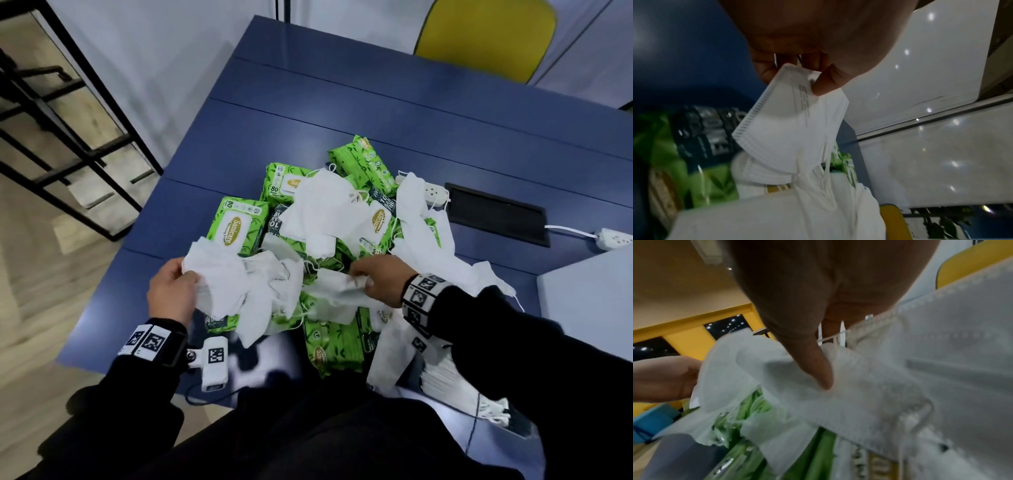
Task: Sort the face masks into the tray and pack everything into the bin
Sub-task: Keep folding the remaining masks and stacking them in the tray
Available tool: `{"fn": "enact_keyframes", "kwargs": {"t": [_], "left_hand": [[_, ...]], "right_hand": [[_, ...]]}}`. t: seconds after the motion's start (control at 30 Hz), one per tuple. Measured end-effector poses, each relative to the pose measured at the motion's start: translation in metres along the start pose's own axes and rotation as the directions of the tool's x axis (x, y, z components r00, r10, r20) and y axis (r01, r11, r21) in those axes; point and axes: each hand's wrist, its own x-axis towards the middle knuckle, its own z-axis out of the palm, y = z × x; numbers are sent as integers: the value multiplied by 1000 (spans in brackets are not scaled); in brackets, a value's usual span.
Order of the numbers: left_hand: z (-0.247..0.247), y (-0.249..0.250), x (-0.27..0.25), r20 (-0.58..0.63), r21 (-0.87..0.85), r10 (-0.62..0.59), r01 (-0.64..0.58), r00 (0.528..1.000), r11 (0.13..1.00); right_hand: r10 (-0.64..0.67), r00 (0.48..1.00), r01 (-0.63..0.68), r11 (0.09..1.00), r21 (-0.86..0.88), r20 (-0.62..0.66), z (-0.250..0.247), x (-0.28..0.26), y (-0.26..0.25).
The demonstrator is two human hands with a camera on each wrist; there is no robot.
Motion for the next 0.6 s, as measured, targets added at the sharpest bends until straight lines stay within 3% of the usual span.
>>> {"fn": "enact_keyframes", "kwargs": {"t": [0.1, 0.17, 0.27, 0.33, 0.37, 0.4, 0.47, 0.53, 0.6], "left_hand": [[-21, -9, 14, -75, 101, 20, -12, 997, 995], [-27, -10, 19, -96, 94, 25, -16, 995, 995], [-28, -7, 24, -146, 18, 13, -10, 989, 1000], [-24, -3, 22, -184, -92, -31, 14, 982, 996], [-20, 0, 21, -201, -159, -65, 33, 977, 987], [-16, 3, 19, -211, -225, -103, 54, 972, 973], [-7, 7, 15, -201, -315, -162, 93, 966, 945], [-1, 12, 10, -194, -380, -195, 110, 961, 918], [0, 13, 11, -196, -432, -221, 118, 955, 894]], "right_hand": [[13, 995, -14, 1000, 6, 97, -10, -9, 23], [-7, 996, 4, 1000, 31, 91, -16, -10, 28], [-62, 985, 80, 991, 108, -161, -29, 1, 18], [-88, 931, 111, 993, 45, -353, -35, 19, 4], [-84, 917, 90, 996, -2, -390, -37, 30, -5], [-70, 927, 53, 997, -55, -370, -38, 42, -13], [-27, 978, -7, 986, -167, -205, -36, 63, -24], [19, 998, -35, 963, -266, -63, -28, 75, -29], [19, 998, -40, 944, -326, -66, -20, 73, -30]]}}
